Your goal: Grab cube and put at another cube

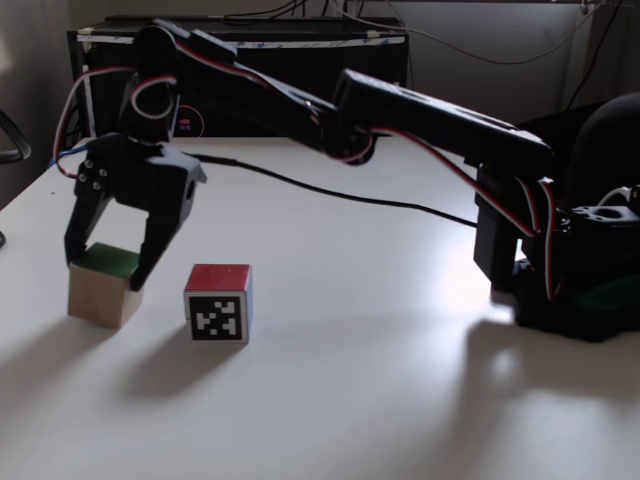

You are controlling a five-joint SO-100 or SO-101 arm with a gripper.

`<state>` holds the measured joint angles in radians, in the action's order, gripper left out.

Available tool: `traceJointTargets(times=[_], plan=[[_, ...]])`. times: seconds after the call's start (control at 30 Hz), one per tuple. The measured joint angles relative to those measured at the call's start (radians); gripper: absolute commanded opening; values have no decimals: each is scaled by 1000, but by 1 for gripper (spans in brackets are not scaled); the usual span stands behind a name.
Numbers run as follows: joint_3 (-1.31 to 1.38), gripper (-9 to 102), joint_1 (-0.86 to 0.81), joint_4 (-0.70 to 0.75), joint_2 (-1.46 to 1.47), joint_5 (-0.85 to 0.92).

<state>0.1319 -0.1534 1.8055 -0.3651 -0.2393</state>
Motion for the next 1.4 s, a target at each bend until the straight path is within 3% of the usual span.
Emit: traceJointTargets(times=[0.9, 1.2, 1.4], plan=[[-943, 11, 95, -5, -857, -74], [-1437, 10, 107, -212, -1178, -58], [-1554, 10, 78, -264, -1189, -46]])
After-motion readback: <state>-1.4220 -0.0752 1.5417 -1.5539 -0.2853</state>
